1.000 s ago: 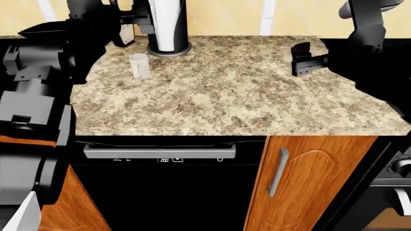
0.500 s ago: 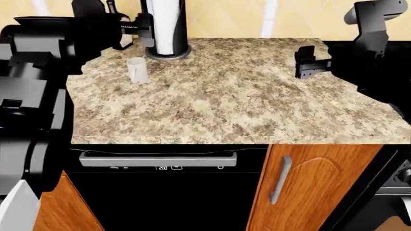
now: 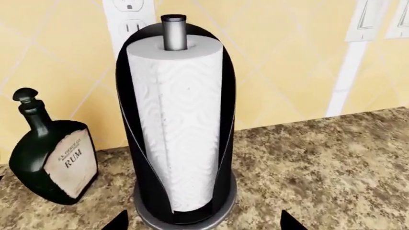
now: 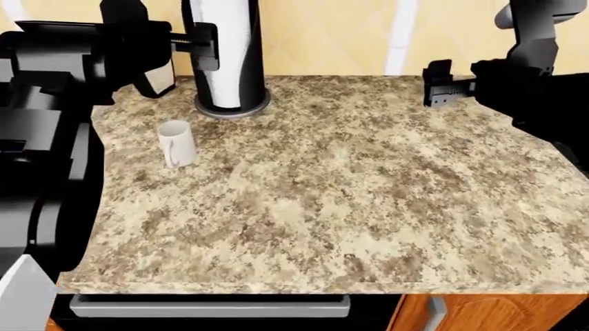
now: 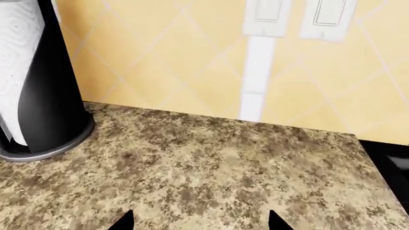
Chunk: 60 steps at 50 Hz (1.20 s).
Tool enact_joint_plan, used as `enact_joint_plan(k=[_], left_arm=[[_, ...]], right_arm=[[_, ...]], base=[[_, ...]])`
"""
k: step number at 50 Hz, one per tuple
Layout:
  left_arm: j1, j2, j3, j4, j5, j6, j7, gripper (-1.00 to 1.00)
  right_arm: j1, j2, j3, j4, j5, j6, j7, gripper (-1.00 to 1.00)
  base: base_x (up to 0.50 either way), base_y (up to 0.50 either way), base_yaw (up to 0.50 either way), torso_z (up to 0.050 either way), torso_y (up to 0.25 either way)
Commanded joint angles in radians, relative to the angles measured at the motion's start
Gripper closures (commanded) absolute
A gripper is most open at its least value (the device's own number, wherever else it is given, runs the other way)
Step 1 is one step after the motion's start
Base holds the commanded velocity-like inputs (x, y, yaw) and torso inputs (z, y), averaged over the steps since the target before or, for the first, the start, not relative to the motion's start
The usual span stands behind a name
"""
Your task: A wet mug is on the counter and needs to be dried. Pick it up and place it upside down in the open cabinet.
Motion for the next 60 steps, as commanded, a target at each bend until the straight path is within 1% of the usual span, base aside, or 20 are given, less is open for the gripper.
enact_joint_plan(k=[1, 3, 23, 36, 49, 50, 54, 57, 59, 60], left_arm=[[-0.001, -0.001, -0.015, -0.001, 0.025, -0.005, 0.022, -1.0], [-0.002, 0.0, -0.016, 0.0, 0.028, -0.007, 0.028, -1.0], [-0.001, 0.0, -0.014, 0.002, 0.051, -0.008, 0.049, -1.0], [-0.003, 0.0, -0.018, 0.001, 0.055, -0.007, 0.052, -1.0], [0.009, -0.004, -0.012, 0.025, 0.064, -0.02, 0.068, -1.0], [0.031, -0.01, -0.008, 0.085, 0.064, -0.055, 0.075, -1.0], [0.226, -0.075, 0.003, 0.643, 0.037, -0.387, 0.122, -1.0], [0.305, -0.121, 0.008, 0.907, 0.017, -0.545, 0.148, -1.0], [0.352, -0.165, 0.015, 1.104, -0.007, -0.676, 0.177, -1.0], [0.376, -0.219, 0.009, 1.254, -0.039, -0.771, 0.215, -1.0]], right_arm=[[0.009, -0.007, -0.002, 0.015, -0.003, -0.002, -0.006, -1.0], [0.009, -0.008, 0.004, 0.018, 0.003, 0.001, -0.002, -1.0], [0.003, 0.004, 0.021, 0.0, 0.02, 0.01, 0.015, -1.0], [0.01, -0.009, 0.01, 0.018, 0.008, 0.005, 0.006, -1.0], [0.012, -0.015, 0.02, 0.034, 0.016, 0.008, 0.012, -1.0], [0.012, -0.013, 0.021, 0.032, 0.018, 0.009, 0.012, -1.0], [0.01, -0.008, 0.022, 0.03, 0.019, 0.009, 0.011, -1.0], [0.009, -0.009, 0.021, 0.035, 0.016, 0.006, 0.01, -1.0], [0.009, -0.011, 0.018, 0.041, 0.012, 0.002, 0.009, -1.0], [0.007, -0.015, 0.015, 0.046, 0.007, -0.003, 0.007, -1.0]], base=[[0.5, 0.0, 0.0, 0.0, 0.0], [0.34, 0.0, 0.0, 0.0, 0.0], [0.0, 0.0, 0.0, 0.0, 0.001], [0.49, 0.0, 0.0, 0.0, 0.0], [0.0, 0.0, 0.0, 0.0, 0.001], [0.0, 0.0, 0.0, 0.0, 0.0], [0.0, 0.0, 0.0, 0.0, 0.0], [0.0, 0.0, 0.0, 0.0, 0.0], [0.0, 0.0, 0.0, 0.0, 0.0], [0.0, 0.0, 0.0, 0.0, 0.0]])
